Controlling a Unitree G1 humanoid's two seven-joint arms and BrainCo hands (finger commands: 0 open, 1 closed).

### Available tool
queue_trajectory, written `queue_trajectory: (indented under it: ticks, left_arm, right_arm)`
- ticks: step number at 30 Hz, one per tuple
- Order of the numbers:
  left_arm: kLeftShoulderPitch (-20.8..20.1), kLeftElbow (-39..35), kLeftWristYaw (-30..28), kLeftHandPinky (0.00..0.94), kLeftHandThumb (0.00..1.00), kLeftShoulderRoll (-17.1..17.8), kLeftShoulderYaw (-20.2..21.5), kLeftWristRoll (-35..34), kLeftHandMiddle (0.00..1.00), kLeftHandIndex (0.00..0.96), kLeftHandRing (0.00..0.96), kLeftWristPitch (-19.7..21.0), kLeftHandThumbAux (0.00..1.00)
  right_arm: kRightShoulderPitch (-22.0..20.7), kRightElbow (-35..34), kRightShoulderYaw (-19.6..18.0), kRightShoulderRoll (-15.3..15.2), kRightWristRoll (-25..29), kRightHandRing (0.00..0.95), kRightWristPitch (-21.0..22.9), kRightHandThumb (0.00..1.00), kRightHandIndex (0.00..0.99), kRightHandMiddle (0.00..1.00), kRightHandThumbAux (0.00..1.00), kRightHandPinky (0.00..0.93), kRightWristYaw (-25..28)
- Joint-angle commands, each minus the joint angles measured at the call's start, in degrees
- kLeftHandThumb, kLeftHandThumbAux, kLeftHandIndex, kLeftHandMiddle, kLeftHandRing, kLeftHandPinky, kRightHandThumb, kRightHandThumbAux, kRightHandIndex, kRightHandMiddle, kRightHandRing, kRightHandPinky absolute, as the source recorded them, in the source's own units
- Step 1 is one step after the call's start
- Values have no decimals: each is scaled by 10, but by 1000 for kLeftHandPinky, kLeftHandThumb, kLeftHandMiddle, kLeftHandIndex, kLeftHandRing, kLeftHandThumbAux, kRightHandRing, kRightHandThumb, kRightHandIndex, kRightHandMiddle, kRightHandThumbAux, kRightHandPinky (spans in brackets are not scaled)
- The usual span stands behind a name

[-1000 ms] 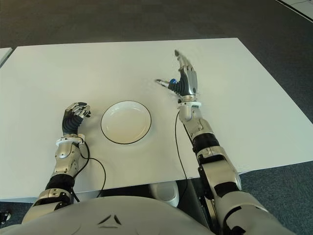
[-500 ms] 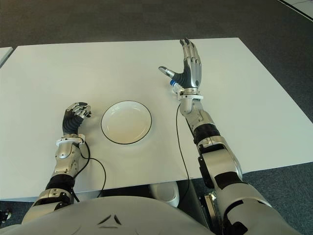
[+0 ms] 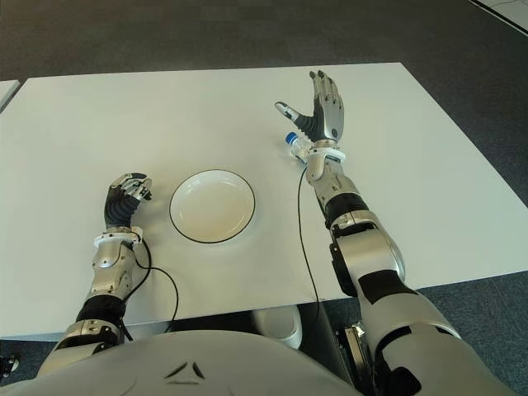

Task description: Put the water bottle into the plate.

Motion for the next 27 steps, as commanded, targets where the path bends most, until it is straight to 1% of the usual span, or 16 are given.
queue_trajectory:
  ticks: [1,4,7,14,19,26,27]
  left_arm:
    - [13,16,9,624,710,-2,-3,10,665,437,642,20,709]
    - [13,17,9,621,710,-2,-3,11,666,437,642,21,710]
    - [13,18,8,613,710,-3,-1,10,664,437,639,22,710]
    - [13,16,5,604,709,-5,1,5,657,436,631,19,711]
    - [15,15,5,612,709,-5,0,7,662,436,636,12,710]
    - [15,14,6,610,710,-5,-2,10,661,437,636,11,711]
    - [15,14,7,608,710,-5,-2,11,660,437,635,10,711]
  right_arm:
    - [-8,32,6,13,16,0,45,560,0,0,153,0,51]
    - [-8,53,13,12,16,0,74,576,0,0,153,0,79]
    - [-7,74,23,11,13,0,95,585,0,0,159,0,95]
    - [-19,94,39,13,14,0,149,584,0,0,190,0,149]
    - [-18,109,44,13,17,0,178,587,0,0,225,0,190]
    - [-8,119,41,21,25,0,207,592,0,0,281,0,208]
    - [-8,121,40,23,27,0,212,572,0,0,315,0,210]
